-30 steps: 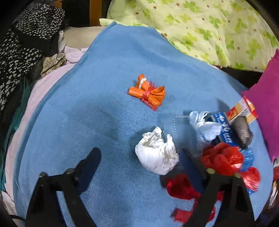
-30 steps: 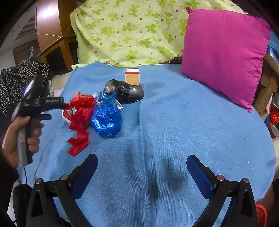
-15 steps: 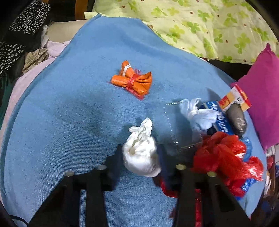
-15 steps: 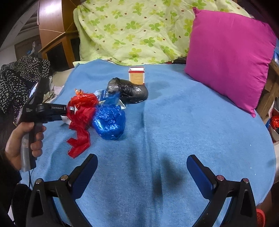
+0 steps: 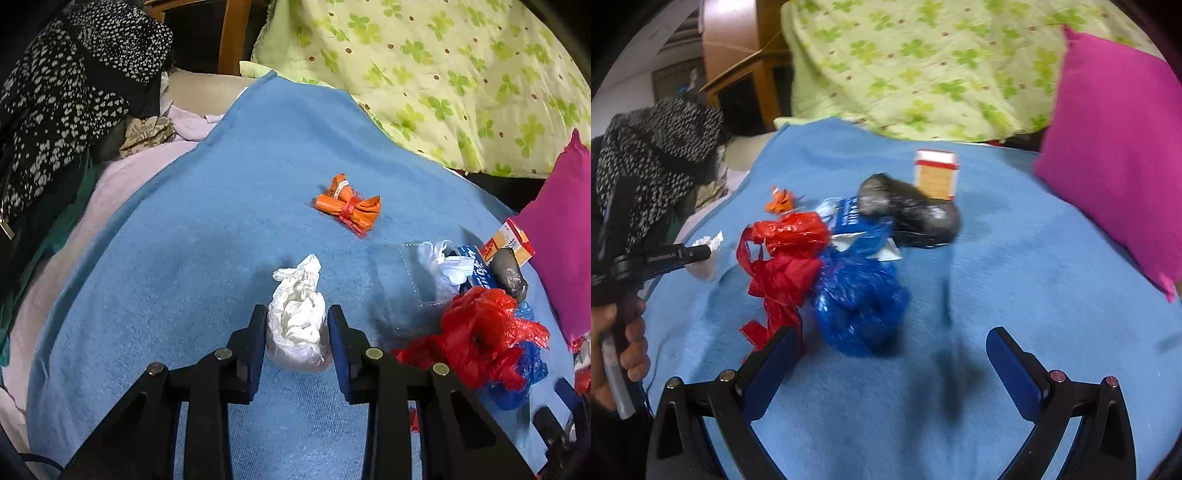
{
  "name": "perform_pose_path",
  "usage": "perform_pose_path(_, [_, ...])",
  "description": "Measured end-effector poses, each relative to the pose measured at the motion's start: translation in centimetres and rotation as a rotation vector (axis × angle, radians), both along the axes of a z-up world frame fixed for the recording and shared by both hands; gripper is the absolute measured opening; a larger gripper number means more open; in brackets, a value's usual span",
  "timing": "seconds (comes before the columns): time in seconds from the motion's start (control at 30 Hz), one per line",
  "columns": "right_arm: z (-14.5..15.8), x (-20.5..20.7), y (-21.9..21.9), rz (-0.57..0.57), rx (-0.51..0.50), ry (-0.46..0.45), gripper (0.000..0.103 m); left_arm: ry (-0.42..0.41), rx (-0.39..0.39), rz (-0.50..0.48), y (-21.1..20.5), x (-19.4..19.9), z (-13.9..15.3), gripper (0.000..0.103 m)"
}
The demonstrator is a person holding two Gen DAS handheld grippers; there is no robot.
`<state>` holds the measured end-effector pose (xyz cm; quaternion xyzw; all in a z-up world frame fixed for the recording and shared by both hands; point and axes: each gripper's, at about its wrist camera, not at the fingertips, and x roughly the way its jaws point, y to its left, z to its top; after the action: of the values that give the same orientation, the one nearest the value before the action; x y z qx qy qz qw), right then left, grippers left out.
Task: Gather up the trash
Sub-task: 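Grasp the white plastic bag with the left tool while the right tool grasps the blue bag, then carry the white and blue bags in both tools over the red mesh basket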
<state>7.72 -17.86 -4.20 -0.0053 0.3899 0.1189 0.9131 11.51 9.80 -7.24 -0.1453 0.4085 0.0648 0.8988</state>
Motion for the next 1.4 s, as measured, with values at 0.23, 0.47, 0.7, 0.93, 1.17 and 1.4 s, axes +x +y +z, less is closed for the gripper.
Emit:
perform_pose_path(0.23, [-1.9, 3.5, 1.8, 0.047, -0.015, 0.026, 0.091, 0.01, 0.001, -0.023, -0.6, 0.0, -0.5, 0.034])
perform_pose_path(0.47, [-2.1, 3.3, 1.6, 0.075, 0.033, 0.048, 0.056, 0.002, 0.017, -0.042, -1.4, -1.2, 0.0, 0.034])
perform_pose_path(0.7, [-0.1, -0.6, -1.6, -0.006, 0.051, 0.014, 0.056, -0.018, 0.022, -0.075, -3.1, -3.7, 1.4, 0.034])
perform_pose_path(0.93, [1.1, -3.4, -5.0, -0.094, 0.068, 0.005, 0.059, -0.033, 0.038, -0.133, -5.9, -5.6, 2.7, 0.034])
perform_pose_path(1.17, [-0.3, -4.1, -6.8, -0.126, 0.008, 0.058, 0.063, -0.03, 0.049, -0.163, -7.4, -6.7, 2.9, 0.034])
perform_pose_path(1.4, [0.4, -5.2, -9.2, -0.168, 0.05, 0.037, 0.058, -0.027, 0.052, -0.178, -8.2, -6.6, 3.0, 0.034])
